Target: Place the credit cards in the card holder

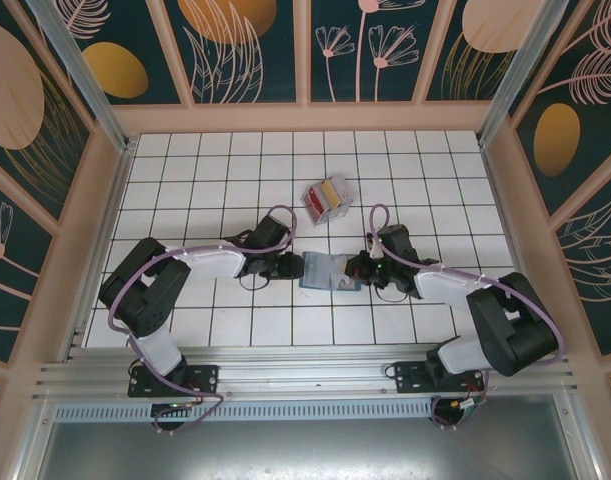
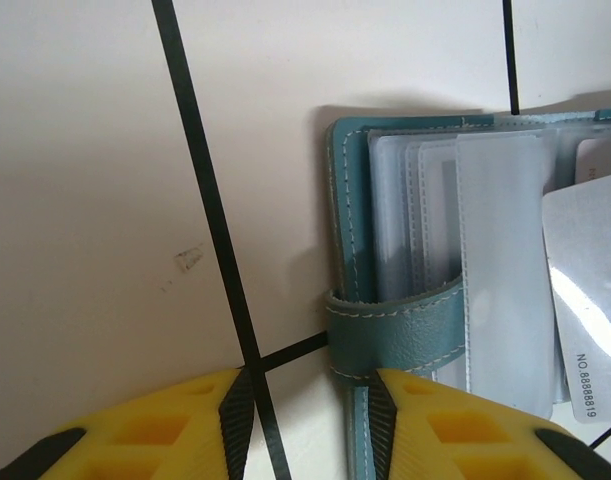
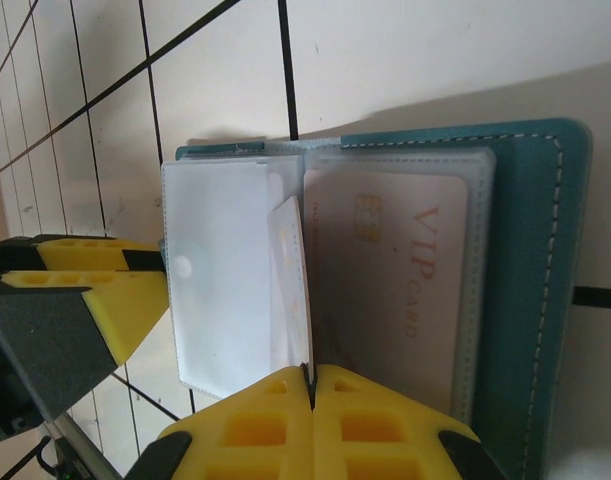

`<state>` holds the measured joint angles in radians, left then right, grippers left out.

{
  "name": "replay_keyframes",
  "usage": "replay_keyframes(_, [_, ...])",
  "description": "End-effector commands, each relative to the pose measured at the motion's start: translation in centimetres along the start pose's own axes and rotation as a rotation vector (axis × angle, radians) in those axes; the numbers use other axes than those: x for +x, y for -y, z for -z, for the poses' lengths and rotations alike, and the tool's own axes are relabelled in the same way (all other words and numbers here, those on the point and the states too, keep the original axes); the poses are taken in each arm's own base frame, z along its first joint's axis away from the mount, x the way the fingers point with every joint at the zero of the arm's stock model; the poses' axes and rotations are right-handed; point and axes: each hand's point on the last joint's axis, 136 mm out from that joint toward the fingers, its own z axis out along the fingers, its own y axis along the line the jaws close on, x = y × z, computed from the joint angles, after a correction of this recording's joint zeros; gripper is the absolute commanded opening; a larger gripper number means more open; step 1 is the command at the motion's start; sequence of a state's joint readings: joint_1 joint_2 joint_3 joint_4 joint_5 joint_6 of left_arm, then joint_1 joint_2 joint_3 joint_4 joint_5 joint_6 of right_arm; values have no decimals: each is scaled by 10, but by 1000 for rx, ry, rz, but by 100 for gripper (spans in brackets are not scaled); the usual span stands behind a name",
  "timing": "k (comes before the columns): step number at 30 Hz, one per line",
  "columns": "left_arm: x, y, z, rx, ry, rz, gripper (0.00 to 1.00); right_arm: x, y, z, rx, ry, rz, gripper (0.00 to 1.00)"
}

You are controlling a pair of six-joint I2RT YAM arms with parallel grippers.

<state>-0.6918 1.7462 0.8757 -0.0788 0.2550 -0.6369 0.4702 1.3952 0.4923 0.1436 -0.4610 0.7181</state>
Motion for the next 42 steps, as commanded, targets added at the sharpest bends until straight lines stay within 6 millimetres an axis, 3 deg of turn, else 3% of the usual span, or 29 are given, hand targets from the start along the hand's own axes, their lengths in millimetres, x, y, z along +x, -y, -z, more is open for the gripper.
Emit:
replay_keyframes(1, [29,-19,-16,-67,-83,27,38,1,7,-6,22,16,-26,1])
replay_keyframes(17, [37,-21,-24,-66,-100,49,29,-3,3,-12,-10,38,-43,1])
replay_keyframes(23, [41,-24,-28,-75,-111,55,25,-5,15,-5,17,82,-90,1])
replay_keyframes(42, [45,-20,-36,-63,-119,54,25,5,9,-24,-34,9,-82,1])
